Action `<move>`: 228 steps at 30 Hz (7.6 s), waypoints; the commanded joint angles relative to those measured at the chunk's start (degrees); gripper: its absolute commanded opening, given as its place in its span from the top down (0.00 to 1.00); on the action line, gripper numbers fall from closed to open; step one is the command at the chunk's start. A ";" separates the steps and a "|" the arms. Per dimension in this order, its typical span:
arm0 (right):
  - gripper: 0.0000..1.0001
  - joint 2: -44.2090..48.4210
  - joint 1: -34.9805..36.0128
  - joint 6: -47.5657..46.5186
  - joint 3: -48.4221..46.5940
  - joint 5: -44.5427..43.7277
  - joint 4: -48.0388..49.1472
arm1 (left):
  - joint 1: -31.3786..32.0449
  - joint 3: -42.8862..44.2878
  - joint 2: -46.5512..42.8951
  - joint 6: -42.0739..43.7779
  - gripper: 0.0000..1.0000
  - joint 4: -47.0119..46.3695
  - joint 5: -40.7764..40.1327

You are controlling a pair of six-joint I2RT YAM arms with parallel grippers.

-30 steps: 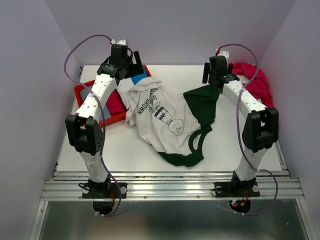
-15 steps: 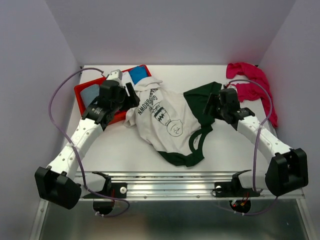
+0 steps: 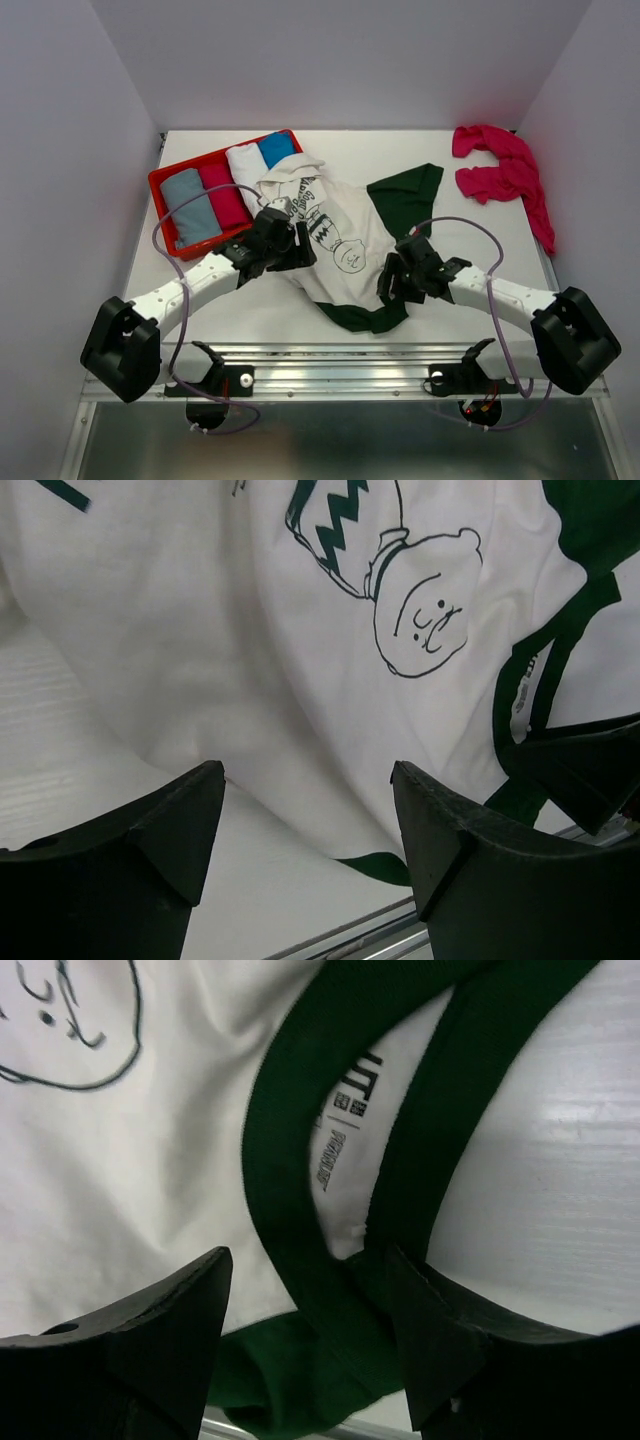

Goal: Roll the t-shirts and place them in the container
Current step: Flatten out the T-shirt at the center of the board.

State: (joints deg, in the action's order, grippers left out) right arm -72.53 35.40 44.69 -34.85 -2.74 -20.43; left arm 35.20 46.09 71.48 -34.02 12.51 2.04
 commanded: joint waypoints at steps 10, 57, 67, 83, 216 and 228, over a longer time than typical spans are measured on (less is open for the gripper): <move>0.90 -6.67 -0.50 6.72 -0.57 -12.01 -1.98 | 7.86 -2.50 14.03 -5.00 0.55 -12.07 -1.16; 0.14 17.86 -10.35 1.90 -15.51 -29.17 -21.16 | -4.25 16.85 1.20 2.03 0.39 13.85 -6.79; 0.07 15.67 -10.35 0.05 -14.72 -25.03 -17.81 | -16.56 13.87 8.41 4.84 0.40 12.55 -7.84; 0.04 11.45 -10.35 -2.23 -14.72 -21.78 -14.38 | -21.48 13.23 20.87 1.59 0.41 9.99 -14.07; 0.28 -29.93 -31.27 -11.99 -41.14 -1.39 1.97 | -2.68 32.05 22.03 2.47 1.00 7.79 -4.15; 0.46 -48.66 -31.27 -11.11 -55.14 5.65 4.08 | -4.09 33.46 20.63 4.14 1.00 10.25 -3.01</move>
State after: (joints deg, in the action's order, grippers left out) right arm -120.22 4.45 33.06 -86.85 0.54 -18.68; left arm 31.68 77.95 95.66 -31.29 22.28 -1.58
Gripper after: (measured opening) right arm 0.570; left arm 0.026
